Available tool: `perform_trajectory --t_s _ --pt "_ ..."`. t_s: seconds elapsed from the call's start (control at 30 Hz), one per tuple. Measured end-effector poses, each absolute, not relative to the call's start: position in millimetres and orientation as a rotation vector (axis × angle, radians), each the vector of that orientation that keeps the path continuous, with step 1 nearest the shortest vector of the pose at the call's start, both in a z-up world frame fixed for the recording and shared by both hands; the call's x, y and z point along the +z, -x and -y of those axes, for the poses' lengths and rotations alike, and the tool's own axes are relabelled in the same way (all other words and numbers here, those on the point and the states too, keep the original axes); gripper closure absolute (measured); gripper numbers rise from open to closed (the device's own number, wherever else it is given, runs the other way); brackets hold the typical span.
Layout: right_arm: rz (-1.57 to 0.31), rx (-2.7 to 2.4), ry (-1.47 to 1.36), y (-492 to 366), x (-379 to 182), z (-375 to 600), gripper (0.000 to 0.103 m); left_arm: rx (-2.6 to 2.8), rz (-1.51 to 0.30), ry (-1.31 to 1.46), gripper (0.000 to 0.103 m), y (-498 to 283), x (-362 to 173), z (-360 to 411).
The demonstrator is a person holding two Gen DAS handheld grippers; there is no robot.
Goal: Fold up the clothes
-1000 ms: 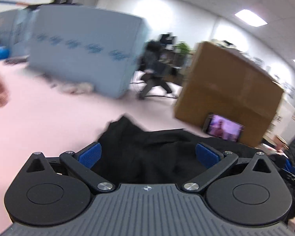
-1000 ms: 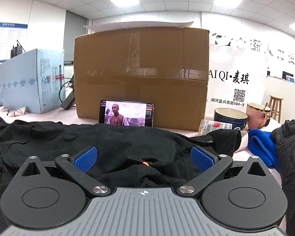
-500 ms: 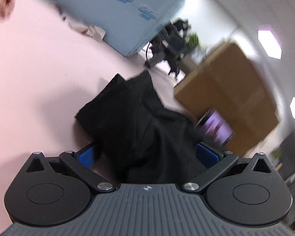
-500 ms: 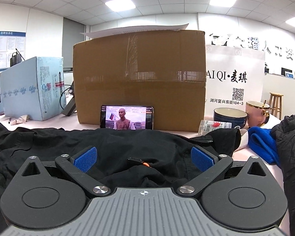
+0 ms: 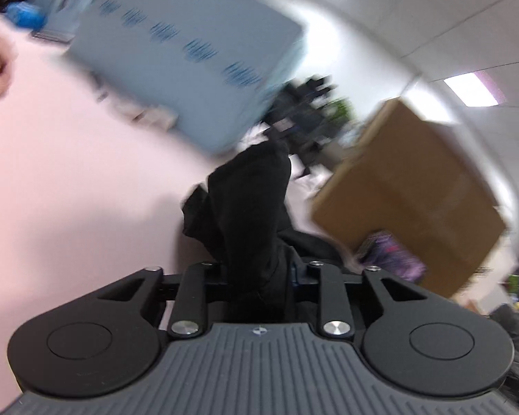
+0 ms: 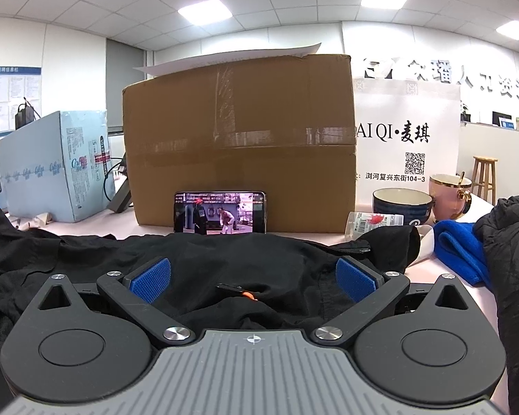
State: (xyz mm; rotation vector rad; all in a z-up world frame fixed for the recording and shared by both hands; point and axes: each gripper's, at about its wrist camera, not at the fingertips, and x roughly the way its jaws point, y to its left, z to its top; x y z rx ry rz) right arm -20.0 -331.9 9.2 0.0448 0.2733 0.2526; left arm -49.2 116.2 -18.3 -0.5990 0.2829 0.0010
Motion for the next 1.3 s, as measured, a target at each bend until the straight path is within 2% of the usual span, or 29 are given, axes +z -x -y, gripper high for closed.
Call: perform_trajectory --t_s 0.1,0.2,0.27,0.33,0.53,0.57,0.6,0.63,0.67,0.73,1.03,1.3 --pt "-0.277 0.251 -0.052 20 9 333 0.0 -0.027 -0.278 0.569 0.082 48 -11 -109" --pt "-0.273 0.25 -0.055 20 10 334 0.0 0.046 -0.385 0.615 0.079 35 -20 -117" --pt "-0.273 0.252 -0.056 20 10 335 0.0 0.06 -0.44 0.652 0.068 33 -30 -122" --pt "-0.279 0.257 -0.056 19 10 334 0.0 0.055 -0.465 0.688 0.037 34 -37 -124" --pt "-0.279 0.258 -0.06 19 10 335 0.0 0.013 -0.484 0.746 0.034 24 -44 -127" --pt "-0.279 0.257 -0.06 19 10 335 0.0 0.008 -0.484 0.764 0.034 19 -45 -130" --pt "-0.278 0.257 -0.059 19 11 335 0.0 0.016 -0.478 0.772 0.04 14 -45 -133" --pt "-0.278 0.257 -0.059 19 11 335 0.0 0.043 -0.467 0.758 0.065 11 -45 -133" --pt "-0.277 0.256 -0.058 19 11 335 0.0 0.07 -0.456 0.734 0.074 8 -44 -133" --pt "-0.273 0.253 -0.06 20 12 336 0.0 0.085 -0.425 0.662 0.082 8 -41 -126" --pt "-0.228 0.205 -0.114 24 21 352 0.0 -0.081 -0.21 0.441 0.086 24 21 -68" --pt "-0.133 0.152 -0.169 38 35 374 0.0 -0.326 -0.065 0.339 0.086 15 81 19"
